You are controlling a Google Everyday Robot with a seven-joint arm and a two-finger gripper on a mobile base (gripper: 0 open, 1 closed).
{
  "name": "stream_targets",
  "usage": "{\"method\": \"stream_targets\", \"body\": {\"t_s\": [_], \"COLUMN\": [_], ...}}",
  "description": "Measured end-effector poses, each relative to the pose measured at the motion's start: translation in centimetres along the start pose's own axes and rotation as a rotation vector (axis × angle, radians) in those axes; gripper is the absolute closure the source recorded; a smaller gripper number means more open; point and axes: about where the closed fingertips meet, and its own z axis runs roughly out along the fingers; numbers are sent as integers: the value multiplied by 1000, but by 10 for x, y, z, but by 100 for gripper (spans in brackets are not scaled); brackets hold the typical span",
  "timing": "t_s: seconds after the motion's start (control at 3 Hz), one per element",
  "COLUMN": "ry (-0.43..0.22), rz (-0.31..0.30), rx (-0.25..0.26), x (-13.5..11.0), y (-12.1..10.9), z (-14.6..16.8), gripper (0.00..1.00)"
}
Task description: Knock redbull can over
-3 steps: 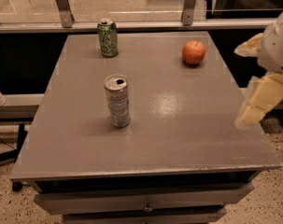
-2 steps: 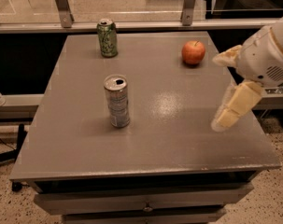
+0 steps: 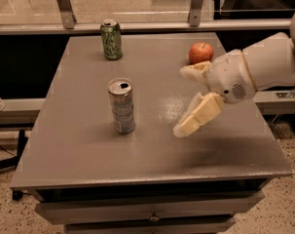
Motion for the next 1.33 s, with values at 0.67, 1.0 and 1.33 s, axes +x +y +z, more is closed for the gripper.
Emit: {"method": "stream_targets", "body": {"t_s": [0.67,1.0,1.33], "ry": [-310,-395,-446], "rz": [-73,-107,-125], "rx": [-51,-54,-48], "x": [-47,-63,-76], "y": [23,32,40], "z": [71,96,114], "gripper": [0,0,19]}}
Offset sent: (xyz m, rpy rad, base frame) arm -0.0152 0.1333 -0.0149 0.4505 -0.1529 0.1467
